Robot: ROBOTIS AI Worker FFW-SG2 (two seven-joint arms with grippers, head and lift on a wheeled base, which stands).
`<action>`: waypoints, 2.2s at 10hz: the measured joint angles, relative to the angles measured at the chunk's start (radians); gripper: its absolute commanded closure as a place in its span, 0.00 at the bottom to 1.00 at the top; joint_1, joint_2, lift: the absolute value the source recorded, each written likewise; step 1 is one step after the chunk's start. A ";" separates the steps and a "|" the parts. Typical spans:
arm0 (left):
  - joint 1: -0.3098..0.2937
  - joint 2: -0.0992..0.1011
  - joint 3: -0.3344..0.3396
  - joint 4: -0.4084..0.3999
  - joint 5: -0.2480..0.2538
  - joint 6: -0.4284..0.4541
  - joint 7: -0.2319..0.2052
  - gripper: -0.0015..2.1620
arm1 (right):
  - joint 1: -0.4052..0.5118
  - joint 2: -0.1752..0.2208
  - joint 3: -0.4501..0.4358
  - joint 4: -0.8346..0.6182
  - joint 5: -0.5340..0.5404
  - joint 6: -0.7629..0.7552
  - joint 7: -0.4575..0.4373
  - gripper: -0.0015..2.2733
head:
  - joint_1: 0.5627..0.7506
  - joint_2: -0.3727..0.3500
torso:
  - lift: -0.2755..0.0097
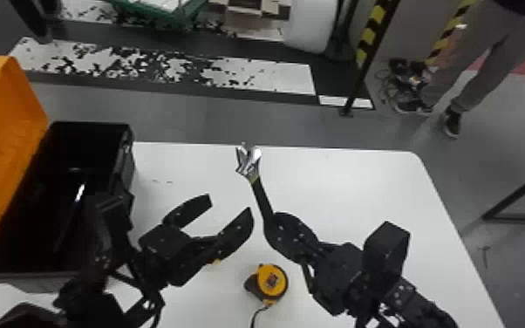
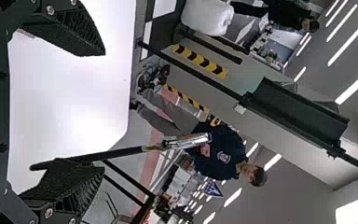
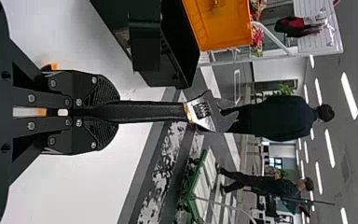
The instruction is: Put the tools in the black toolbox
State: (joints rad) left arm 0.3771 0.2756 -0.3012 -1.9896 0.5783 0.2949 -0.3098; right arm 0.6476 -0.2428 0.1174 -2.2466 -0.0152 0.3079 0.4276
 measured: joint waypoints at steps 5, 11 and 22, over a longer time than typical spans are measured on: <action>-0.021 -0.007 -0.010 -0.029 0.006 0.060 0.017 0.09 | -0.009 -0.001 0.031 0.015 0.025 -0.011 0.025 0.99 | 0.70 0.35 | 0.83; -0.029 -0.008 -0.019 -0.058 0.025 0.090 -0.027 0.75 | -0.019 0.000 0.044 0.034 0.035 -0.013 0.026 0.99 | 0.70 0.33 | 0.83; -0.058 -0.006 -0.006 -0.081 -0.016 0.218 -0.029 0.99 | 0.016 -0.002 0.024 0.026 0.017 -0.036 -0.008 0.03 | 0.70 0.29 | 0.83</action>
State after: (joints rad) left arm 0.3194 0.2698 -0.3075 -2.0704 0.5623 0.5127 -0.3390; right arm 0.6638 -0.2447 0.1413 -2.2209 0.0013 0.2724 0.4200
